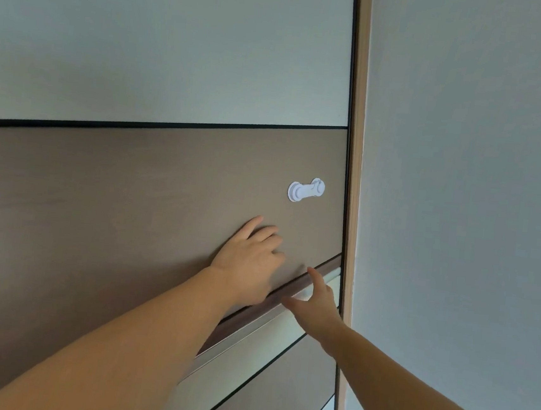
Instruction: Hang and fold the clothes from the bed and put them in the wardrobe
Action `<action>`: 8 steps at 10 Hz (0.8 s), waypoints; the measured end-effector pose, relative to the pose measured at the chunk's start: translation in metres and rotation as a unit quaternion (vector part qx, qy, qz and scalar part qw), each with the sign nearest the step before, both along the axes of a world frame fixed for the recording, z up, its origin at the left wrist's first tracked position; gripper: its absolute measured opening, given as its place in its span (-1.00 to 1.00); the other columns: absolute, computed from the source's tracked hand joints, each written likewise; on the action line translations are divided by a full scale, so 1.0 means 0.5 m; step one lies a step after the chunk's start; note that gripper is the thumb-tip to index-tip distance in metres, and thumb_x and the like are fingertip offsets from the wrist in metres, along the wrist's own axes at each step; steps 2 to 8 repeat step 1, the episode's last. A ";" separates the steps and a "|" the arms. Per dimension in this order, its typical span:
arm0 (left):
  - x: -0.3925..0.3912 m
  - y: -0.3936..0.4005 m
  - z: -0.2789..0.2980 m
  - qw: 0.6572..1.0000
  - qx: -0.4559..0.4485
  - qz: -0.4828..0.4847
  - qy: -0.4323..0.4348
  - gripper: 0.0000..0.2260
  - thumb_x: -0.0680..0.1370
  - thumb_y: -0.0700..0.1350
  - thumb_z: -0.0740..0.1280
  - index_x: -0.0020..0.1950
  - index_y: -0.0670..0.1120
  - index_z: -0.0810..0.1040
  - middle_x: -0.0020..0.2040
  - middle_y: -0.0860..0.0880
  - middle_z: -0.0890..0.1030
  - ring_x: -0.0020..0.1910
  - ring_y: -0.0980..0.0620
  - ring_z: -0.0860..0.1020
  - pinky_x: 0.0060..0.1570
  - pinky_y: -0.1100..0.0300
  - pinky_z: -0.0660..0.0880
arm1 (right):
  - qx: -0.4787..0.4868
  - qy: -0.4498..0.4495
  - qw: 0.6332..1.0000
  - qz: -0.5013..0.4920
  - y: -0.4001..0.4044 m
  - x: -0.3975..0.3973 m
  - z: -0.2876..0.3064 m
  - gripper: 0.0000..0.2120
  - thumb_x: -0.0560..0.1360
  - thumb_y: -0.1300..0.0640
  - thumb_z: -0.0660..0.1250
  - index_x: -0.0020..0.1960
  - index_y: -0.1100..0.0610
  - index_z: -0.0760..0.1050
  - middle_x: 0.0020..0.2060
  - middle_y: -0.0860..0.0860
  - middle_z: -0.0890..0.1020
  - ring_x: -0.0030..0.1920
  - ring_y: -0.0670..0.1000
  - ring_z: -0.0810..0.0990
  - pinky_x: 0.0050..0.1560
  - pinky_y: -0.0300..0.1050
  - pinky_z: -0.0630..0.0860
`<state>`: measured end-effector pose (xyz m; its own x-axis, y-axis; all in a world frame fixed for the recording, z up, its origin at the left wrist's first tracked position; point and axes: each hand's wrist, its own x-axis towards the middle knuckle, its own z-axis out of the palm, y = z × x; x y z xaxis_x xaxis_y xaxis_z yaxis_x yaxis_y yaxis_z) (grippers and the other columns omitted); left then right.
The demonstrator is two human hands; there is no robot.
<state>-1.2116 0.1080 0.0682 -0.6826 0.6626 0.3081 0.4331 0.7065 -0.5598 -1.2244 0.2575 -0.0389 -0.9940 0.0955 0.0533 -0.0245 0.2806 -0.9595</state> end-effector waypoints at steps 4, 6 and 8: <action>0.054 -0.036 -0.029 1.000 0.015 0.014 -0.023 -0.62 0.51 0.02 0.23 0.32 0.00 0.42 0.44 0.00 0.29 0.53 0.00 0.02 0.48 -0.04 -0.28 | 0.181 0.067 0.981 -0.031 0.000 0.067 0.024 -0.23 0.49 0.02 0.36 0.55 -0.09 -0.01 0.52 0.02 0.11 0.30 0.06 0.40 0.08 -0.20 0.49; 0.054 -0.036 -0.029 1.000 0.015 0.014 -0.023 -0.62 0.51 0.02 0.23 0.32 0.00 0.42 0.44 0.00 0.29 0.53 0.00 0.02 0.48 -0.04 -0.28 | 0.181 0.067 0.981 -0.031 0.000 0.067 0.024 -0.23 0.49 0.02 0.36 0.55 -0.09 -0.01 0.52 0.02 0.11 0.30 0.06 0.40 0.08 -0.20 0.49; 0.054 -0.036 -0.029 1.000 0.015 0.014 -0.023 -0.62 0.51 0.02 0.23 0.32 0.00 0.42 0.44 0.00 0.29 0.53 0.00 0.02 0.48 -0.04 -0.28 | 0.181 0.067 0.981 -0.031 0.000 0.067 0.024 -0.23 0.49 0.02 0.36 0.55 -0.09 -0.01 0.52 0.02 0.11 0.30 0.06 0.40 0.08 -0.20 0.49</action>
